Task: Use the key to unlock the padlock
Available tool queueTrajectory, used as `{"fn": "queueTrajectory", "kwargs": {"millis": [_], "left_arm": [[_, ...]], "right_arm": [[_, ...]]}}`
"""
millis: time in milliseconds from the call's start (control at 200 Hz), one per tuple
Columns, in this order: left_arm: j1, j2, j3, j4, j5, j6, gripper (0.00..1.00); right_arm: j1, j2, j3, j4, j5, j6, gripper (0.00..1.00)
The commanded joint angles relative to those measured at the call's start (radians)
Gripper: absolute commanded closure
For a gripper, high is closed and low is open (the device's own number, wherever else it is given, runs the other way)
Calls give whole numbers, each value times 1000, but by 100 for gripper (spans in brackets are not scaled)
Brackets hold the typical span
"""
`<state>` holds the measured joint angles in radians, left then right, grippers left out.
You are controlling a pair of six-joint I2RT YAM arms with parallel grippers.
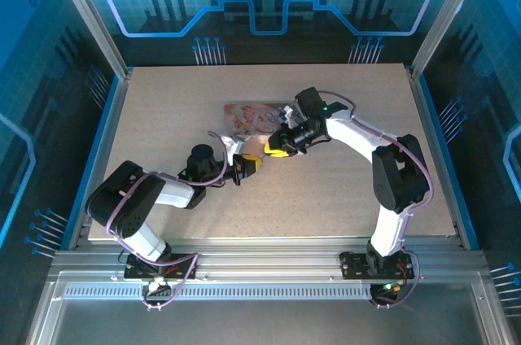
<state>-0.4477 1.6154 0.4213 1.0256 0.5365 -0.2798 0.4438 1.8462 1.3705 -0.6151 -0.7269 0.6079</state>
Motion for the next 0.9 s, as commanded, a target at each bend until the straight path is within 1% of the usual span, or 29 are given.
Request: {"fn": "queueTrajectory", "kwargs": {"millis": [0, 165, 395, 495, 740, 895], "left_arm": [[3, -45, 46, -14, 50, 46, 100], [-14, -15, 42, 15, 42, 45, 100], [-39, 64, 26, 145, 6, -2, 100], [-45, 80, 22, 176, -8, -10, 100], [-48, 62, 13, 174, -12, -2, 100], [-41, 42, 0, 152, -27, 10, 100]], "right_arm": [[4, 33, 16, -70, -53, -12, 97], [6, 25, -18, 13, -90, 59, 97], [6, -5, -55, 90, -92, 138, 97], [7, -14, -61, 92, -88, 142, 97], [-2, -13, -66, 92, -89, 135, 98], [-13, -6, -57, 49, -92, 86, 98]]}}
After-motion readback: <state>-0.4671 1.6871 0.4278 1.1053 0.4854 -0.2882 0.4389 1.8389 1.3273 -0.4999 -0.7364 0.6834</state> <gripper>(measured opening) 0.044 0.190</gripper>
